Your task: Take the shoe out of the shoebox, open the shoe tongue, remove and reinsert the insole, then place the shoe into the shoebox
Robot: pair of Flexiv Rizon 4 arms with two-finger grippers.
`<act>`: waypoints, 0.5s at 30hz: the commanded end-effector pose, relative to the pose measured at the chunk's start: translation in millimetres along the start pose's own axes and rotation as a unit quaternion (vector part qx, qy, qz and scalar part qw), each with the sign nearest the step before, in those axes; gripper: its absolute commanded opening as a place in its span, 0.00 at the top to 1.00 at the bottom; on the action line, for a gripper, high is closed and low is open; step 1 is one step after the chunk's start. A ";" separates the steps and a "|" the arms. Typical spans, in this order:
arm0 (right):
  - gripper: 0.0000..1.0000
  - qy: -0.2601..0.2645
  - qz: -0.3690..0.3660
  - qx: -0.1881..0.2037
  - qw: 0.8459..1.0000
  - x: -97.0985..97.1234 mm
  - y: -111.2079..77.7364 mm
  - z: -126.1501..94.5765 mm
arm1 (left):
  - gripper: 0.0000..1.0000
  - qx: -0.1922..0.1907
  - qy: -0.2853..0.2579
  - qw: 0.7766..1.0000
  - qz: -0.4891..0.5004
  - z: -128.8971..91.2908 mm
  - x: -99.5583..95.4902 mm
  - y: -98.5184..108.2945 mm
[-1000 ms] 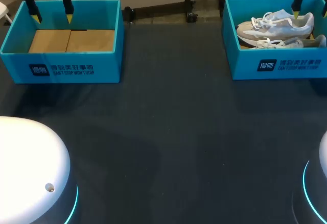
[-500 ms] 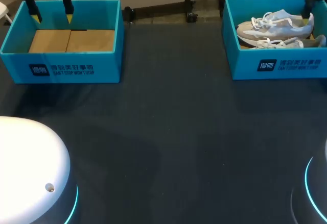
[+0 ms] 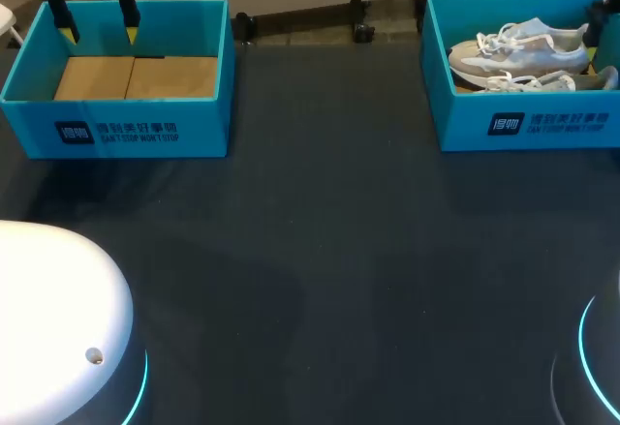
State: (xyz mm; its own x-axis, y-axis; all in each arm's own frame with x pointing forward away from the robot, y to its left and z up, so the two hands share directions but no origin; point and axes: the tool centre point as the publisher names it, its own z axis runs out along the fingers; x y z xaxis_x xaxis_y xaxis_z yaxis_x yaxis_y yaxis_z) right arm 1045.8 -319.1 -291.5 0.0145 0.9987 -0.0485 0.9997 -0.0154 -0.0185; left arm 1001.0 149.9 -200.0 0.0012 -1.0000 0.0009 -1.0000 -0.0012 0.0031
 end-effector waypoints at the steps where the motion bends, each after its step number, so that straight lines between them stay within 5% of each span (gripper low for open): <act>1: 0.16 0.005 0.006 0.001 1.000 -3.5 -9.0 4.4 | 0.00 0.000 0.000 1.000 0.000 0.0 -0.1 0.3; 15: 0.21 0.013 0.009 0.015 1.000 -3.4 -19.8 26.2 | 0.00 0.000 0.000 1.000 0.000 0.0 -0.1 0.3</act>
State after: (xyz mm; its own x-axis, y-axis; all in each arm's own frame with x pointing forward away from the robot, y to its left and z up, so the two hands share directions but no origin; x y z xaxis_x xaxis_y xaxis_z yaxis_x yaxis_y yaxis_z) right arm 1024.8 -322.0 -313.4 0.0324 0.9991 -0.0257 0.9983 -0.0336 -0.0483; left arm 1001.0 149.8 -200.0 0.0011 -1.0000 0.0009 -1.0000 -0.0011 0.0031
